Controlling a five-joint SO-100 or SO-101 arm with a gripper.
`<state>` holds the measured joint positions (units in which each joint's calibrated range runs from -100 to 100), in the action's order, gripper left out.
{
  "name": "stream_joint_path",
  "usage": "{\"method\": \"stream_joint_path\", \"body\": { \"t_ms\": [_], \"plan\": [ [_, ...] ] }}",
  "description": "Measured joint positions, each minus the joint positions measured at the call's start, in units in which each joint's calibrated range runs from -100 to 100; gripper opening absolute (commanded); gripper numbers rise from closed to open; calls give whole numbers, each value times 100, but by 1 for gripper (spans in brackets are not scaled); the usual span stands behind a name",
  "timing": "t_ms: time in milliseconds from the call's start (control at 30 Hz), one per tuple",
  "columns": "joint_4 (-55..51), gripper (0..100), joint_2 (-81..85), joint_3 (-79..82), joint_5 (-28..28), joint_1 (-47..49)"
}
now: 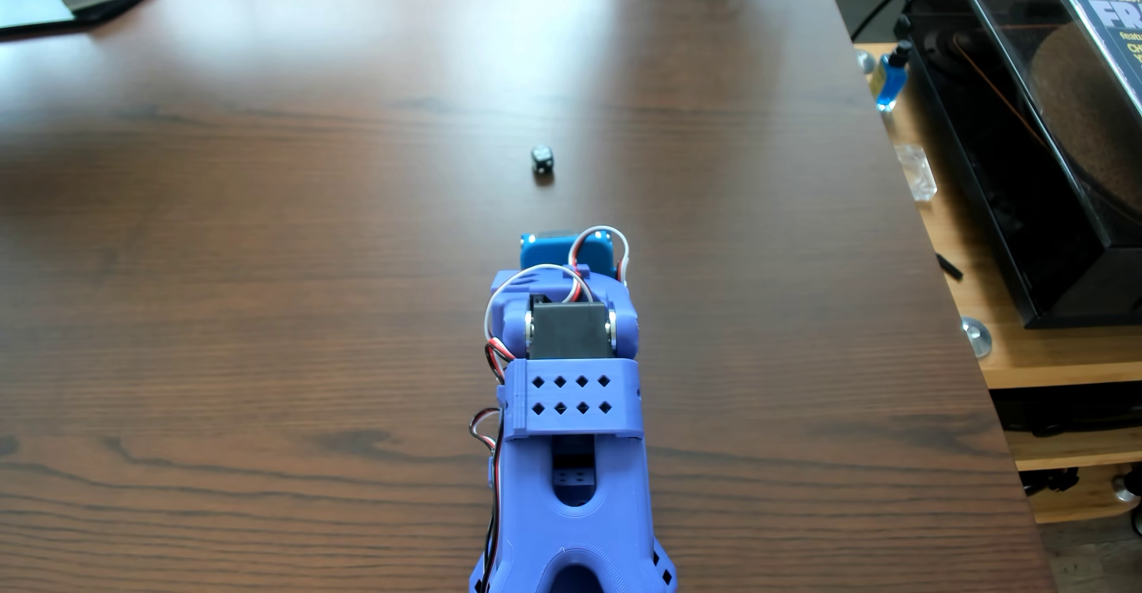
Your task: Grab the blue dice
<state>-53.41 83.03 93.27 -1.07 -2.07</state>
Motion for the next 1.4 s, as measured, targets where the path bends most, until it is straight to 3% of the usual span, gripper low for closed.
{"method": "stream_joint_path", "body": {
  "t_ms": [1033, 1400],
  "plan": [
    [0, 2, -8, 0, 21, 374],
    [-35, 2, -109, -1032, -931, -49]
  ]
}}
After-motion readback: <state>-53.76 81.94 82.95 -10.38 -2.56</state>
